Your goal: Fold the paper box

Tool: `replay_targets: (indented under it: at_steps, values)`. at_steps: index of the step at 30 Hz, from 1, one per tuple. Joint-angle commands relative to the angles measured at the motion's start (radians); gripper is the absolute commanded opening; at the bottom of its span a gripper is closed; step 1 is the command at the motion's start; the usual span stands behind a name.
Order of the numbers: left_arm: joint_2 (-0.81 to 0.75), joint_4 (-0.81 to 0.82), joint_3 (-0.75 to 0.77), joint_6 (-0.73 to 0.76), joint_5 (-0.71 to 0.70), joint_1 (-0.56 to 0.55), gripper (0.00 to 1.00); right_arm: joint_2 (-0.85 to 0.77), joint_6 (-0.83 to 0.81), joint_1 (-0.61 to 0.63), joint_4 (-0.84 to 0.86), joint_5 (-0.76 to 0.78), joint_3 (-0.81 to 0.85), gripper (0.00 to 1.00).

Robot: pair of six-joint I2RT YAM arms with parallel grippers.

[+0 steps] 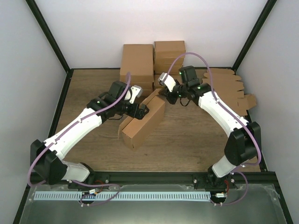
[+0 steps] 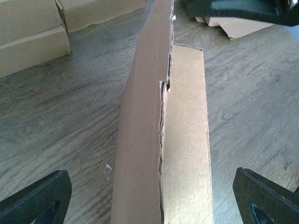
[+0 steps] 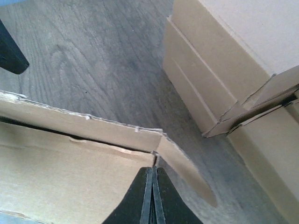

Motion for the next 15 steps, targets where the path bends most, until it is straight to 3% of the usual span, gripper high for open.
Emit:
replay_targets:
  at_steps: [1, 7, 9, 12, 15]
  values:
    - [0.017, -0.001, 0.037, 0.026, 0.020, -0.005, 0.98, -0.032, 0.127, 0.026, -0.042, 0.020, 0.041, 0.01]
    - [0.023, -0.010, 0.035, 0.035, 0.038, -0.007, 0.98, -0.044, 0.194, 0.036, -0.059, 0.011, 0.044, 0.04]
    - [0.022, -0.012, 0.035, 0.038, 0.035, -0.007, 0.98, -0.058, 0.180, 0.038, -0.036, 0.051, 0.030, 0.45]
    - [0.027, -0.013, 0.040, 0.038, 0.031, -0.007, 0.98, -0.075, 0.111, 0.037, 0.005, 0.103, 0.017, 0.60]
    - [0.032, -0.023, 0.053, 0.037, 0.028, -0.007, 0.98, -0.089, -0.047, 0.022, 0.042, 0.069, -0.003, 0.66]
